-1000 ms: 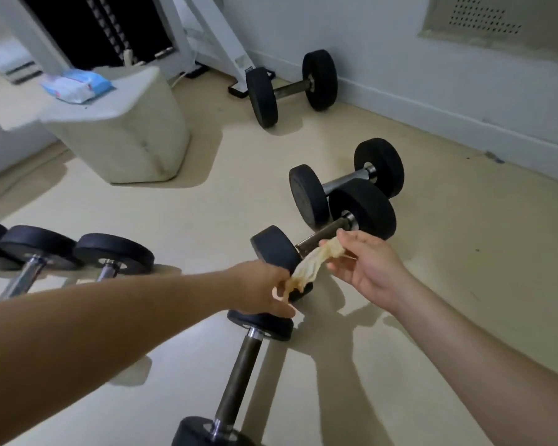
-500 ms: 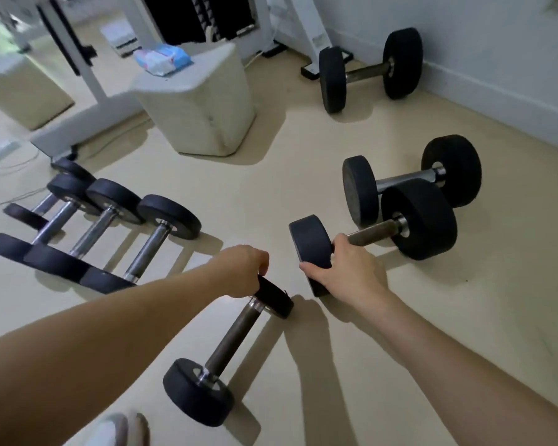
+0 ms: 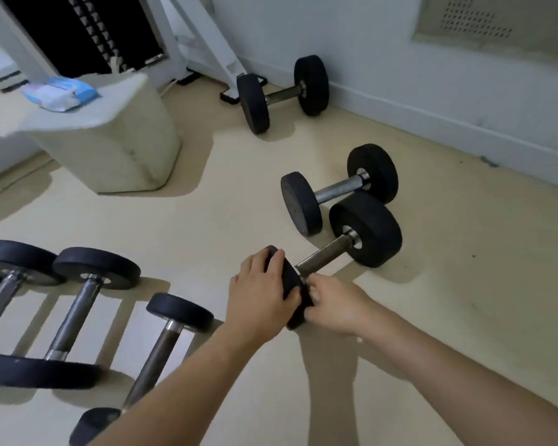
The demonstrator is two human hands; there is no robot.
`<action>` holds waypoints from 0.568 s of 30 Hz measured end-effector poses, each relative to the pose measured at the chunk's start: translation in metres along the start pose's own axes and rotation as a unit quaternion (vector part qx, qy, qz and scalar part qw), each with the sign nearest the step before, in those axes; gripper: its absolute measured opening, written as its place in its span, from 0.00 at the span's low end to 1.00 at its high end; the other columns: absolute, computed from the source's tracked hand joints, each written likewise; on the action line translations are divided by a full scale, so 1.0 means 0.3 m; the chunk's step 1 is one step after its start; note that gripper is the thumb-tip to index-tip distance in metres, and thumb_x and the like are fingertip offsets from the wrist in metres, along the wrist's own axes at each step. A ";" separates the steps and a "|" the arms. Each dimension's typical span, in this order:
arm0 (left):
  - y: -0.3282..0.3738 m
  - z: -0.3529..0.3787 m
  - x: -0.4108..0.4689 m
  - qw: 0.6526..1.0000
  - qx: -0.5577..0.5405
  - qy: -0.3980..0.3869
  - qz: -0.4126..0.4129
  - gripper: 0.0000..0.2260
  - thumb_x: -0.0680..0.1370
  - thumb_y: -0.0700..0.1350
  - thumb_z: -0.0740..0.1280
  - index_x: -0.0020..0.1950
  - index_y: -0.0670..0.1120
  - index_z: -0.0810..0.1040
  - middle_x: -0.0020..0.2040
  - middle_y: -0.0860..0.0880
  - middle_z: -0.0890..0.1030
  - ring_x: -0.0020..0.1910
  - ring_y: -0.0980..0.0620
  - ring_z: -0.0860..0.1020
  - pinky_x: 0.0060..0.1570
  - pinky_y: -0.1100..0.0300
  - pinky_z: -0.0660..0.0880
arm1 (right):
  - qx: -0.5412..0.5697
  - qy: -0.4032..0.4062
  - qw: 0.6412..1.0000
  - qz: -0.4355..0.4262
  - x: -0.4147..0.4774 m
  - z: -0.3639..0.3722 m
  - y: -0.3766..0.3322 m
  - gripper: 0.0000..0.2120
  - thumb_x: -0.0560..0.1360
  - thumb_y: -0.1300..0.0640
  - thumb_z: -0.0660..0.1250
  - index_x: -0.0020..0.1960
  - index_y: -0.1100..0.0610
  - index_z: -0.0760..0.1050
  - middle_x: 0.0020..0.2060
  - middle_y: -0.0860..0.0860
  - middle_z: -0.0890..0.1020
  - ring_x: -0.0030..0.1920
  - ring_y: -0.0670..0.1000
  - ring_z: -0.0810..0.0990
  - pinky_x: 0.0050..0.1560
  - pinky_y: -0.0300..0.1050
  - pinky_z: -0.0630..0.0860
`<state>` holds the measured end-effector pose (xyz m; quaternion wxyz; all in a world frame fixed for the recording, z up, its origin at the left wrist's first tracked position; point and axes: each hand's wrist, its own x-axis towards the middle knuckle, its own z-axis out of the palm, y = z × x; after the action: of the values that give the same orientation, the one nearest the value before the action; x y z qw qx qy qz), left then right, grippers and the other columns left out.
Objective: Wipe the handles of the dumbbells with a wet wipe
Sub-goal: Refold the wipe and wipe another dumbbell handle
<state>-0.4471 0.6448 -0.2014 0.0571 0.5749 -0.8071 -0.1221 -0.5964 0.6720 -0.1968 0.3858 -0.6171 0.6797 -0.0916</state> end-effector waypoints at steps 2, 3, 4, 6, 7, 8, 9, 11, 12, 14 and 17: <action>0.014 -0.014 0.000 1.000 -0.024 0.017 0.011 0.23 0.74 0.57 0.64 0.68 0.52 0.69 0.63 0.50 0.70 0.63 0.46 0.66 0.59 0.52 0.70 | 0.177 0.051 0.981 0.057 -0.018 -0.080 0.033 0.14 0.74 0.60 0.62 0.58 0.49 0.70 0.48 0.48 0.76 0.42 0.49 0.77 0.36 0.42 0.69; 0.016 -0.026 0.006 0.998 -0.054 0.024 0.010 0.19 0.74 0.55 0.65 0.64 0.53 0.73 0.58 0.51 0.71 0.60 0.48 0.67 0.57 0.54 0.71 | 0.233 0.104 0.965 0.067 -0.023 -0.110 0.048 0.16 0.74 0.64 0.60 0.58 0.48 0.70 0.48 0.48 0.74 0.43 0.49 0.76 0.37 0.41 0.69; 0.011 -0.032 0.014 0.996 -0.084 0.025 0.003 0.14 0.74 0.54 0.66 0.59 0.55 0.76 0.54 0.53 0.71 0.58 0.49 0.68 0.55 0.56 0.71 | 0.251 0.147 0.955 0.062 -0.028 -0.125 0.065 0.18 0.74 0.66 0.60 0.57 0.47 0.70 0.48 0.47 0.74 0.44 0.48 0.76 0.36 0.40 0.69; 0.001 -0.030 0.032 0.993 -0.119 0.009 0.000 0.10 0.74 0.52 0.67 0.55 0.57 0.78 0.55 0.53 0.72 0.59 0.50 0.69 0.58 0.54 0.70 | 0.290 0.176 0.940 0.044 -0.051 -0.130 0.092 0.21 0.73 0.68 0.64 0.58 0.45 0.69 0.48 0.45 0.75 0.46 0.45 0.76 0.38 0.38 0.72; 0.002 -0.026 0.035 0.992 -0.129 -0.010 0.004 0.12 0.74 0.53 0.68 0.58 0.57 0.77 0.59 0.53 0.72 0.63 0.50 0.68 0.62 0.53 0.69 | 0.327 0.177 0.927 0.047 -0.061 -0.124 0.105 0.23 0.72 0.68 0.67 0.59 0.45 0.69 0.48 0.45 0.76 0.47 0.46 0.77 0.41 0.39 0.75; 0.012 -0.021 0.035 0.990 -0.139 -0.036 0.009 0.16 0.74 0.53 0.68 0.62 0.57 0.76 0.64 0.52 0.71 0.66 0.50 0.66 0.65 0.54 0.66 | 0.368 0.181 0.910 0.058 -0.065 -0.117 0.124 0.25 0.71 0.67 0.70 0.59 0.45 0.69 0.48 0.46 0.78 0.48 0.47 0.79 0.45 0.42 0.78; 0.030 -0.013 0.031 0.988 -0.137 -0.061 0.020 0.18 0.75 0.54 0.67 0.64 0.56 0.74 0.67 0.51 0.70 0.69 0.50 0.64 0.67 0.56 0.65 | 0.406 0.187 0.892 0.072 -0.069 -0.112 0.140 0.25 0.70 0.67 0.72 0.59 0.45 0.70 0.49 0.48 0.79 0.48 0.48 0.80 0.48 0.45 0.79; 0.074 0.009 0.011 0.991 -0.097 -0.075 0.051 0.17 0.75 0.57 0.66 0.62 0.56 0.77 0.65 0.52 0.72 0.68 0.50 0.64 0.64 0.59 0.65 | 0.475 0.189 0.855 0.090 -0.069 -0.111 0.159 0.22 0.70 0.66 0.73 0.57 0.47 0.73 0.50 0.52 0.82 0.47 0.50 0.83 0.47 0.46 0.80; 0.090 0.018 0.002 0.993 -0.075 -0.067 0.064 0.15 0.74 0.57 0.65 0.59 0.57 0.78 0.62 0.53 0.74 0.66 0.50 0.65 0.63 0.60 0.66 | 0.494 0.183 0.845 0.095 -0.066 -0.109 0.162 0.20 0.70 0.66 0.73 0.56 0.48 0.74 0.49 0.54 0.82 0.44 0.50 0.83 0.43 0.43 0.79; 0.114 0.021 -0.012 0.993 -0.045 -0.053 0.091 0.15 0.73 0.58 0.64 0.57 0.57 0.78 0.56 0.55 0.77 0.63 0.50 0.66 0.60 0.59 0.68 | 0.502 0.166 0.842 0.102 -0.065 -0.101 0.155 0.17 0.71 0.64 0.73 0.55 0.50 0.75 0.47 0.54 0.83 0.39 0.48 0.82 0.37 0.40 0.75; 0.137 0.029 -0.035 0.989 -0.066 -0.079 0.103 0.23 0.72 0.57 0.68 0.66 0.55 0.72 0.59 0.55 0.76 0.64 0.51 0.66 0.62 0.60 0.64 | 0.504 0.160 0.843 0.101 -0.066 -0.089 0.149 0.15 0.70 0.58 0.74 0.55 0.50 0.77 0.47 0.52 0.83 0.42 0.49 0.83 0.39 0.42 0.78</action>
<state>-0.4832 0.6684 -0.1984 0.0436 0.4725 -0.8540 -0.2136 -0.6490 0.6906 -0.1970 0.5365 -0.2418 0.6509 -0.4797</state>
